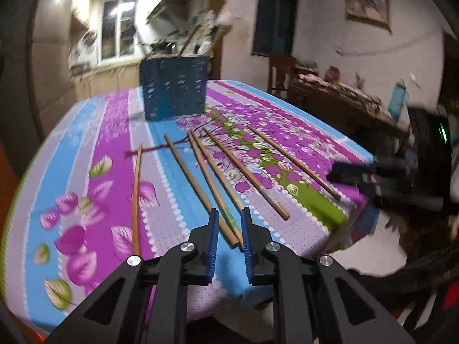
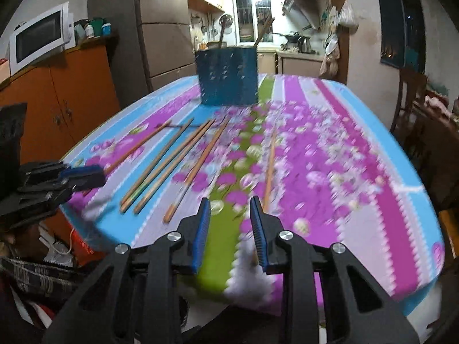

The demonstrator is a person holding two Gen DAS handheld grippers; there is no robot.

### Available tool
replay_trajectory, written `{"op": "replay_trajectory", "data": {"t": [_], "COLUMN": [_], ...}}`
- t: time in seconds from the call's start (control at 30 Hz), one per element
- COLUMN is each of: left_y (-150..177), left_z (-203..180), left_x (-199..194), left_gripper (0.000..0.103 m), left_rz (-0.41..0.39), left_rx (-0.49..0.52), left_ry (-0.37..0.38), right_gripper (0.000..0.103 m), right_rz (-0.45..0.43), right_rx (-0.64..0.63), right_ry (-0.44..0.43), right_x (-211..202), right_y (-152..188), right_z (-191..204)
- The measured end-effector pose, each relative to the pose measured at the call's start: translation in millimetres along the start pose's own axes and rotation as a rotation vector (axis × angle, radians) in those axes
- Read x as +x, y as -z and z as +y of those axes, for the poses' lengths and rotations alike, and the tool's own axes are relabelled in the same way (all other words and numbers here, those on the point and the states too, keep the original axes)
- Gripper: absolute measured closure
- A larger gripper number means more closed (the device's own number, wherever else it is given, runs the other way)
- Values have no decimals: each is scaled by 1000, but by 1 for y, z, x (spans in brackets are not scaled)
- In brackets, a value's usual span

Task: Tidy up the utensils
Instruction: 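Move both open tools back down over the loose chopsticks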

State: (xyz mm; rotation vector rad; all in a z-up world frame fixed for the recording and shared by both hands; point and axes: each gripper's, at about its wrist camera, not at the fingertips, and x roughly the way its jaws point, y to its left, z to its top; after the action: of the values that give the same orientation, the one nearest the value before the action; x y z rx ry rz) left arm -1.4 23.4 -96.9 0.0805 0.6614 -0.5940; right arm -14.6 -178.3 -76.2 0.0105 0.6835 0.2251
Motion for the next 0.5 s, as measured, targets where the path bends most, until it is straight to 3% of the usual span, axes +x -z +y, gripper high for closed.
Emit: {"op": "replay_trajectory", "data": {"t": [0.1, 0.17, 0.3, 0.5], "left_y": [0, -5, -3, -5], "left_z": [10, 10, 7, -1], "left_x": [11, 22, 33, 37], "left_gripper": [85, 85, 85, 85], "left_rz": [21, 48, 76, 85], "left_rx": [-73, -79, -43, 2], "left_ry": [34, 17, -68, -107], "right_gripper": [76, 76, 76, 76], "right_rz": [-5, -26, -46, -35], "right_rx": [-2, -21, -26, -19], "right_ry": [-22, -17, -39, -63], "right_x": [0, -3, -14, -10], "right_y": [4, 5, 6, 6], "right_z": [6, 9, 3, 3]}}
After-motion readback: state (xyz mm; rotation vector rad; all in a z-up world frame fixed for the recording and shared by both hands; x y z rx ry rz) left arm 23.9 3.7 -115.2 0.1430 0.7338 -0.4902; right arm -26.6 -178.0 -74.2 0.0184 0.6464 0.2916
